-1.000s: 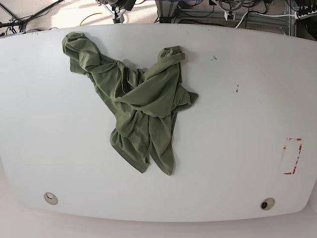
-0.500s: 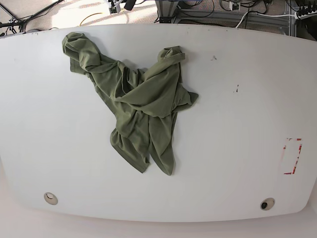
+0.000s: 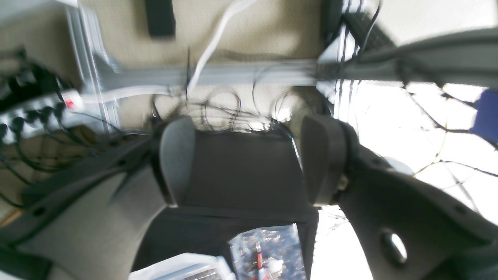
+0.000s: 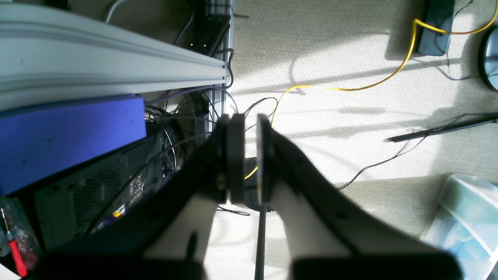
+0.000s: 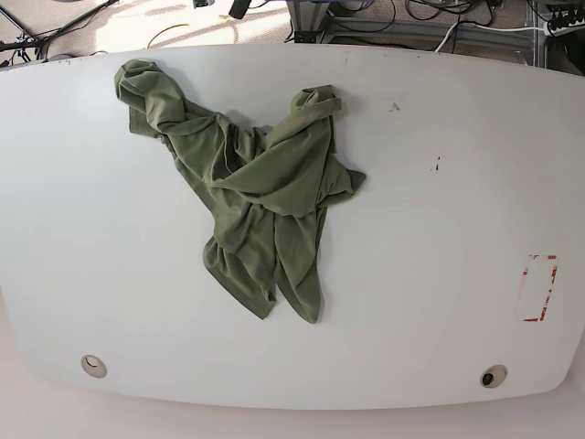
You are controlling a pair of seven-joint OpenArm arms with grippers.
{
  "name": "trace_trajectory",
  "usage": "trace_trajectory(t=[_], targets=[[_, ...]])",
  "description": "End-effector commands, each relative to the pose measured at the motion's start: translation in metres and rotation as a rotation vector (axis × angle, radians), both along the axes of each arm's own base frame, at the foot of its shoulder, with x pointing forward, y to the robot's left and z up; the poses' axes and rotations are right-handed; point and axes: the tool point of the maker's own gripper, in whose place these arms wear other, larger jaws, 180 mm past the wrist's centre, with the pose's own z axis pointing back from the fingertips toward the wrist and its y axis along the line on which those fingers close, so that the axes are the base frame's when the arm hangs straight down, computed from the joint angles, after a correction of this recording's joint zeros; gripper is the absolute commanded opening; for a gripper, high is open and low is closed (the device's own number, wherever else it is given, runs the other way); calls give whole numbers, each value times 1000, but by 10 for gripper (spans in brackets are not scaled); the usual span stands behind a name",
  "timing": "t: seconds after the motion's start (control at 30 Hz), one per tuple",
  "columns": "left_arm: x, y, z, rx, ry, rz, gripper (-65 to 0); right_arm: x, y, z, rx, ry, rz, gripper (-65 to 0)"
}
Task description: Fold the T-shirt properly
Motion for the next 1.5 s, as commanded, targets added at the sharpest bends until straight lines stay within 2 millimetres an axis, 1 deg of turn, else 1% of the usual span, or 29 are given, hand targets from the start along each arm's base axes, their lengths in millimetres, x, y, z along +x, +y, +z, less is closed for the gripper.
trace_trajectory(t=[0.0, 0.07, 0.13, 0.17, 0.23, 0.33, 0.37, 0.43, 0.47, 0.57, 0.63, 0.7, 0.73, 0.8, 0.9, 1.03, 1.07, 1.23, 1.27, 1.37, 1.43, 1.47], targets=[[2, 2, 22, 12, -47, -25, -257, -4, -11, 20, -12, -45, -39, -607], [4, -1, 38, 14, -75, -44, -257, -7, -16, 32, -23, -63, -45, -607], [1, -3, 54, 15, -90, -61, -257, -12, -20, 45, -31, -75, -50, -607], [0, -5, 65, 15, -101, -73, -257, -14, -22, 54, -36, -86, -54, -607], [-2, -9, 83, 13, -118, -90, -257, -18, -21, 70, -35, -104, -72, -607], [-1, -13, 105, 10, -140, -112, -257, -18, -21, 95, -35, -140, -98, -607], [-1, -14, 109, 9, -146, -115, -257, -20, -18, 100, -25, -143, -101, -607], [1, -17, 121, 5, -162, -124, -257, -17, -4, 114, 25, -164, -96, -607], [6, -19, 129, -2, -182, -115, -257, -20, 2, 123, 47, -165, -93, -607], [16, -20, 146, -28, -227, -79, -257, -12, 13, 145, 78, -188, -80, -607], [26, -21, 158, -38, -263, -66, -257, 0, 15, 159, 86, -217, -80, -607], [45, -12, 174, -10, -322, -72, -257, 14, 16, 174, 91, -245, -78, -607], [51, -10, 179, 0, -343, -72, -256, 19, 16, 178, 92, -254, -75, -607], [65, -12, 192, 4, -391, -69, -256, 39, 15, 192, 86, -292, -59, -607], [77, -15, 203, 5, -433, -74, -256, 55, 16, 202, 81, -328, -39, -607], [78, -19, 204, -6, -437, -76, -254, 84, 11, 204, 73, -402, 9, -607], [84, -22, 204, -13, -454, -77, -254, 93, 10, 205, 71, -428, 21, -607], [106, -27, 203, -26, -512, -80, -250, 122, 6, 208, 64, -502, 50, -604], [110, -31, 203, -36, -524, -79, -236, 130, 5, 210, 59, -523, 62, -602], [117, -41, 202, -64, -545, -81, -151, 149, 3, 214, 47, -566, 86, -601], [120, -44, 202, -71, -553, -82, -136, 157, 4, 211, 46, -560, 97, -601], [126, -45, 204, -74, -570, -84, -136, 167, 4, 212, 39, -573, 103, -601]])
